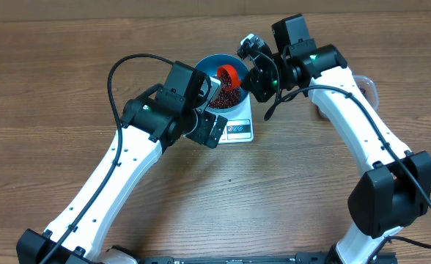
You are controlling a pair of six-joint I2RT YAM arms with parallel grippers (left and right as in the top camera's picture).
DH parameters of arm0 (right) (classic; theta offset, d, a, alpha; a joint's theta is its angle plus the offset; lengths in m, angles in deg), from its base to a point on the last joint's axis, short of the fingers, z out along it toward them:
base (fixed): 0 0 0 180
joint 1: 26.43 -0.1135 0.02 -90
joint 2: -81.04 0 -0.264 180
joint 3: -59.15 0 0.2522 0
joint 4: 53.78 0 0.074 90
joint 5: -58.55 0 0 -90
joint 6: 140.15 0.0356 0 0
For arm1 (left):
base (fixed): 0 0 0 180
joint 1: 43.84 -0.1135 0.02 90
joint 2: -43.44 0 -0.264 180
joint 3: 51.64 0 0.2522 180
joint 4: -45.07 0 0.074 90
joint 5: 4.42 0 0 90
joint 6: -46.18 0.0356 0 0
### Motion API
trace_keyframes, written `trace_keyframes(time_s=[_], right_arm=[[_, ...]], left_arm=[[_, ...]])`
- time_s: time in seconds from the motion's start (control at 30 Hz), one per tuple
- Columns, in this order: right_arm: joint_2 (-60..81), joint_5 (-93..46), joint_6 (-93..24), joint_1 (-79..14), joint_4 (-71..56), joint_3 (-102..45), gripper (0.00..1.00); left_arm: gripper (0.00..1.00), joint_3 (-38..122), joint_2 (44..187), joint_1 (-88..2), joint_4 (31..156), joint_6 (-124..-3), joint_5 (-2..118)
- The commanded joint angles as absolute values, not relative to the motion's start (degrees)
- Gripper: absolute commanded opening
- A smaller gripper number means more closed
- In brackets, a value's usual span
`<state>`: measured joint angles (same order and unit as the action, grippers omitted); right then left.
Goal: Scoop item into bowl and weigh 150g on scale
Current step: 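Tilt the scoop slowly with the right gripper, trickling beans into the bowl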
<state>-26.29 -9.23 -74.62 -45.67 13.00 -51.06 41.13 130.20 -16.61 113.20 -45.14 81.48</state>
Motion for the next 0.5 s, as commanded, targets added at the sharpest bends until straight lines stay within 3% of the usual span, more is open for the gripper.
trace_keyframes(time_s=[0.0,0.47], right_arm=[[-24.7,-8.93,-75.71,-46.35,12.78,-52.96,0.04],[-24.7,-10.0,-74.66,-46.35,12.12,-52.96,0.04]], left_arm=[[1.0,40.93,128.93,-16.92,112.96,-45.51,81.09],[1.0,40.93,128.93,-16.92,112.96,-45.51,81.09]])
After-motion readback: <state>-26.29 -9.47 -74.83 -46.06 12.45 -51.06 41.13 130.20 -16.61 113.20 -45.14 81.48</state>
